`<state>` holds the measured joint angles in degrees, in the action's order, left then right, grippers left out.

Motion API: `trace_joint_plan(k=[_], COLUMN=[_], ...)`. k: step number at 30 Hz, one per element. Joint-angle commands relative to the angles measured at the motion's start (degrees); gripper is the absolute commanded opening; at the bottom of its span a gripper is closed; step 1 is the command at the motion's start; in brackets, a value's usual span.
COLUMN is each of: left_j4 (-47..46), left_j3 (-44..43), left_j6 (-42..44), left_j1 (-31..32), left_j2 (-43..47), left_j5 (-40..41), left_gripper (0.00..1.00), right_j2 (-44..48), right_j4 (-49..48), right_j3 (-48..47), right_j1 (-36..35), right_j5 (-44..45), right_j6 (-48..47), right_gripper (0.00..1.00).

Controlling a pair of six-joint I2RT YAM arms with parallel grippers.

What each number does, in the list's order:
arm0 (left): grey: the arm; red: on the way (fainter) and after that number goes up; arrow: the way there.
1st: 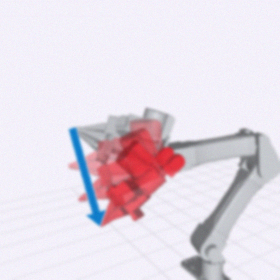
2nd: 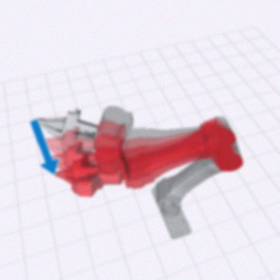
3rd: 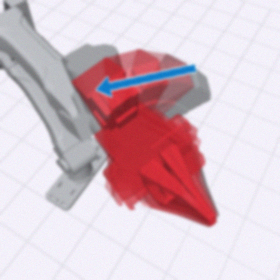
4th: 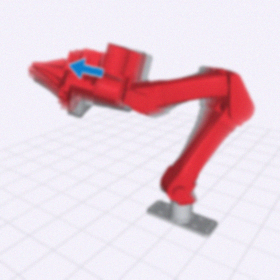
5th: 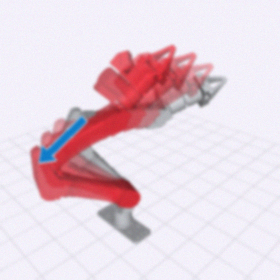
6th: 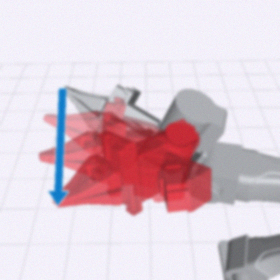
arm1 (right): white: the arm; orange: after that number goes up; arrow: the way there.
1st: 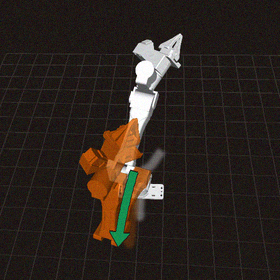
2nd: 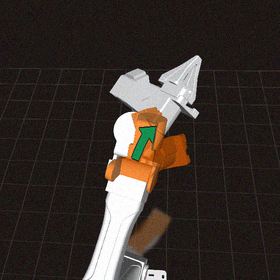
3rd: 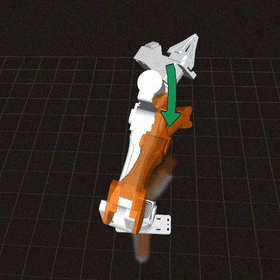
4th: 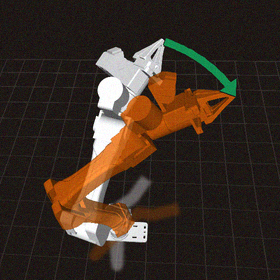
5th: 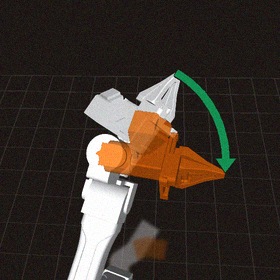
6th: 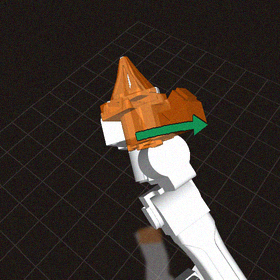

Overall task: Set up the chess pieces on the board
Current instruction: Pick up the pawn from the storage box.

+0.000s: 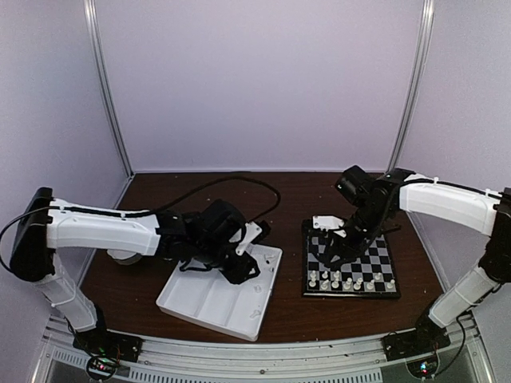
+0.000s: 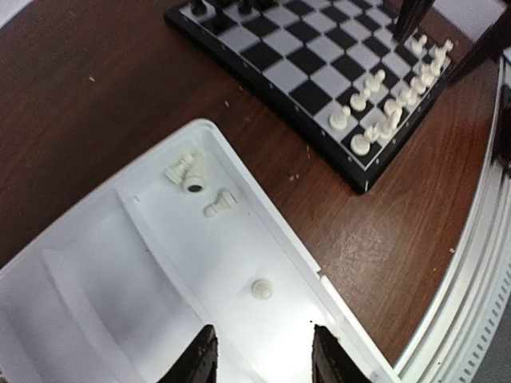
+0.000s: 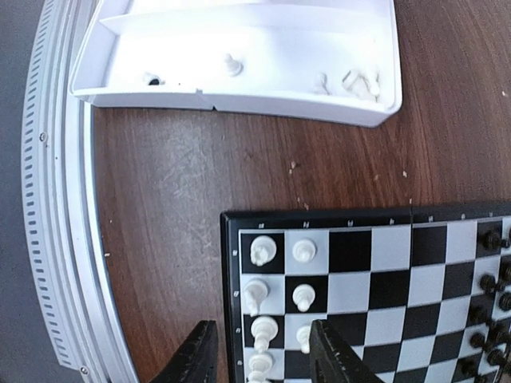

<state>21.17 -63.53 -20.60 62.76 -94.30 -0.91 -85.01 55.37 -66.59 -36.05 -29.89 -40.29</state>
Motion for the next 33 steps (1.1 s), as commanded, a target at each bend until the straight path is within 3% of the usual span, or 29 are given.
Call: trace_joint_plan(k=[1, 5, 14, 33], left_j4=[-0.39, 1.17, 3.50, 4.23], left_j3=[2.94, 5.02, 10.63, 14.59], left_j6=[-3.52, -6.53, -14.69, -16.30], left_j1=[-1.95, -3.37, -5.42, -5.58], left_j2=[9.03, 14.06, 25.00, 31.61], left_j5=[6.09, 10.55, 20.53, 24.31], left_gripper=[0.42, 0.44, 0.51, 0.52], right_j2=[-6.96, -14.02, -30.00, -38.39], right_j4=[-2.82, -3.96, -0.83, 1.47], right_j3=[-6.21, -12.58, -26.31, -33.01], right_j1=[-4.14, -9.23, -16.63, -21.39], right_j5=[1.20, 3.31, 5.29, 8.22], right_j6=[0.84, 1.98, 3.43, 4.17], right_gripper=[0.42, 0.47, 0.45, 0.39])
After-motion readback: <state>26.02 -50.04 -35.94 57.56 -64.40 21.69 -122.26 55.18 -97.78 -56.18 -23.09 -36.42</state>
